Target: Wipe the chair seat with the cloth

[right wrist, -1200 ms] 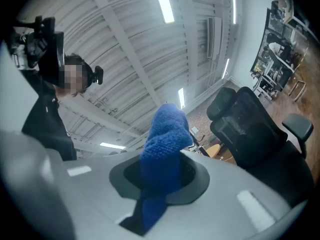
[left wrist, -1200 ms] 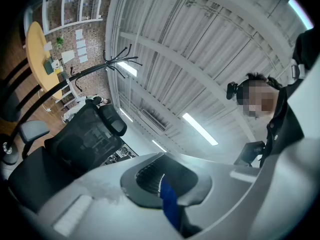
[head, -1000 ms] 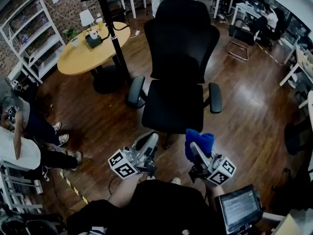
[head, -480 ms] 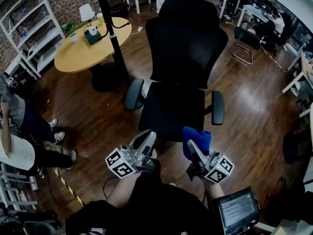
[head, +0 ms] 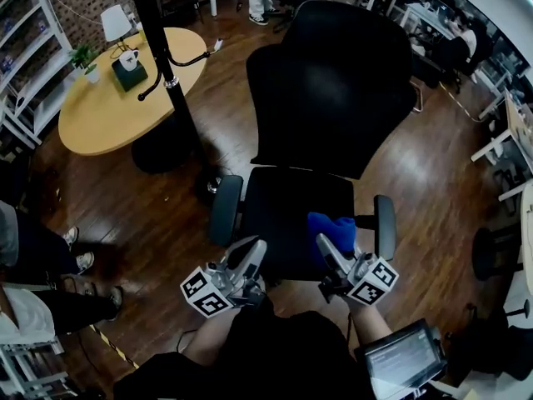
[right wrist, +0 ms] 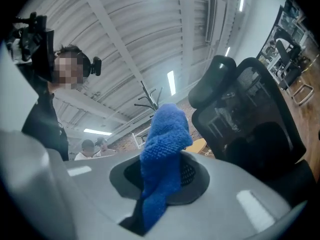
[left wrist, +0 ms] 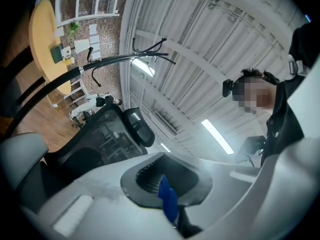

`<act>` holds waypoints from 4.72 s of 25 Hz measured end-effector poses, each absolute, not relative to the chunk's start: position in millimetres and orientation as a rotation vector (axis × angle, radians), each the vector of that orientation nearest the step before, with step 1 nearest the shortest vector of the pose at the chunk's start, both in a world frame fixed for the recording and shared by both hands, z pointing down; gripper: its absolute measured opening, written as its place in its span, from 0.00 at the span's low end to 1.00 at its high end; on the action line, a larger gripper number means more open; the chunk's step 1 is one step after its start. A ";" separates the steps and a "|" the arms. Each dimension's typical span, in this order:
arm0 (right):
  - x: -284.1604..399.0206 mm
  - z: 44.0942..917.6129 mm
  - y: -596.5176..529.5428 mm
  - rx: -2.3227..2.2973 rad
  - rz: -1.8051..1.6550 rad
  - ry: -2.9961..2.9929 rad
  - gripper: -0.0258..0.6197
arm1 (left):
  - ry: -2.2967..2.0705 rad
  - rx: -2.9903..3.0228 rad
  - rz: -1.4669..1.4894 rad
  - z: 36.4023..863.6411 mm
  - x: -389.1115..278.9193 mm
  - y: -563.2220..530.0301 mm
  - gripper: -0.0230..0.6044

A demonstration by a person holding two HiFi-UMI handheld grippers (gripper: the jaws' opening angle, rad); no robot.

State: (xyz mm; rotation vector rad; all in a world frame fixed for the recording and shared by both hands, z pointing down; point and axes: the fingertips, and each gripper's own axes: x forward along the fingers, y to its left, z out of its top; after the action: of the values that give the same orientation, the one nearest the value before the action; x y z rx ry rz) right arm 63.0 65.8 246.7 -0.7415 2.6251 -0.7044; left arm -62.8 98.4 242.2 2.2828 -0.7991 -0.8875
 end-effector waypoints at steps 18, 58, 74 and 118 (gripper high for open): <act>-51.6 570.7 -201.6 -1.024 -1.063 2.897 0.13 | -1.065 2.052 -0.914 368.6 -90.2 -30.0 0.02; 270.4 710.2 -201.4 -2.257 -1.201 2.631 0.12 | -1.097 2.067 -0.734 435.7 -73.0 -64.5 0.02; -69.7 688.9 -173.1 -1.250 -1.190 3.112 0.12 | -1.120 2.047 -0.804 421.8 -91.4 -51.7 0.02; 171.2 706.3 -146.3 -1.880 -1.274 2.728 0.12 | -1.143 2.040 -0.792 428.6 -95.4 -50.2 0.02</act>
State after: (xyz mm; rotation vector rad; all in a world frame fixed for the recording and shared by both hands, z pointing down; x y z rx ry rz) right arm 171.2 -146.3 706.3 -1.8795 2.7276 -1.2742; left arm -95.4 -50.2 428.6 2.0403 -1.1425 -0.7916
